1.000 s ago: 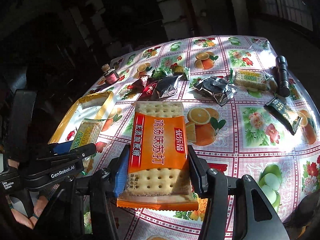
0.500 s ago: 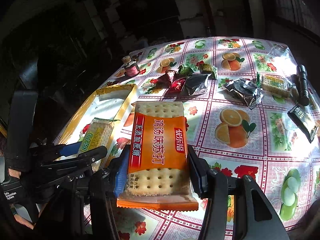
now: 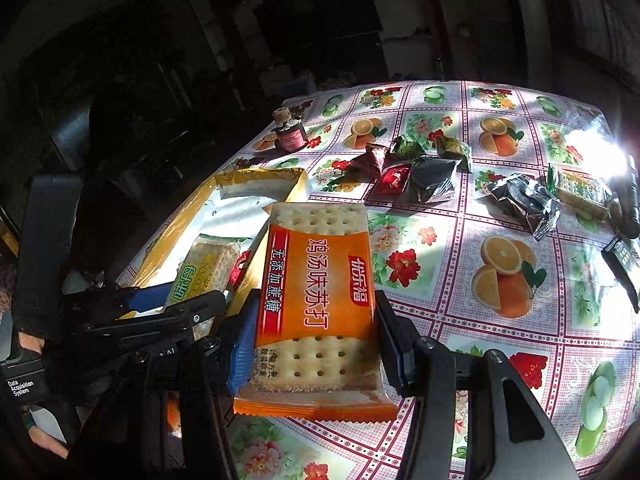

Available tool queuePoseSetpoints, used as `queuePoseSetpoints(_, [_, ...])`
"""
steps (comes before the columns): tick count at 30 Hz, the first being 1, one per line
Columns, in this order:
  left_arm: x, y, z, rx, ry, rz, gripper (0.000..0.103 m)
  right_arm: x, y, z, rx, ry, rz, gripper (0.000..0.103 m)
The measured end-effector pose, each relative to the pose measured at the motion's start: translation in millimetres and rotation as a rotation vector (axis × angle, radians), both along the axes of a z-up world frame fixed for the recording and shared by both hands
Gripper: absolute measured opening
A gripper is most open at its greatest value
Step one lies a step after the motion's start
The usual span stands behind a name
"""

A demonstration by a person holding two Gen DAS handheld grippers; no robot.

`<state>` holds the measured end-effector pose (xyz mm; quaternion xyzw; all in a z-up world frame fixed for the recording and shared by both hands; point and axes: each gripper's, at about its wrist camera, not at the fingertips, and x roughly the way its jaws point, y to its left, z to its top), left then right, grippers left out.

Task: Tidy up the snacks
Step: 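Carry both cracker packs into the white tray and open both tools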

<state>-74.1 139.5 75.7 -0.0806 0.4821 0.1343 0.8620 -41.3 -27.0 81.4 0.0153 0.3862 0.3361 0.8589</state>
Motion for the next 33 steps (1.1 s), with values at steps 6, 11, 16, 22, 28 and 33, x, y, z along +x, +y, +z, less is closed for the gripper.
queuePoseSetpoints(6, [1, 29, 2, -0.017, -0.002, 0.055, 0.048, 9, 16, 1, 0.028, 0.012, 0.03, 0.053])
queuePoseSetpoints(11, [10, 64, -1, -0.048, 0.018, 0.1, 0.048, 20, 46, 4, 0.073, 0.022, 0.087, 0.053])
queuePoseSetpoints(16, [24, 95, -1, -0.039, 0.026, 0.134, 0.048, 36, 91, 2, 0.098, 0.042, 0.151, 0.053])
queuePoseSetpoints(22, [51, 120, -16, -0.058, 0.07, 0.146, 0.048, 64, 130, -14, 0.065, 0.07, 0.166, 0.053])
queuePoseSetpoints(28, [66, 133, -31, -0.08, 0.103, 0.162, 0.048, 83, 146, -23, 0.024, 0.083, 0.177, 0.053])
queuePoseSetpoints(33, [72, 141, -40, -0.099, 0.117, 0.163, 0.048, 94, 158, -30, -0.003, 0.088, 0.194, 0.053])
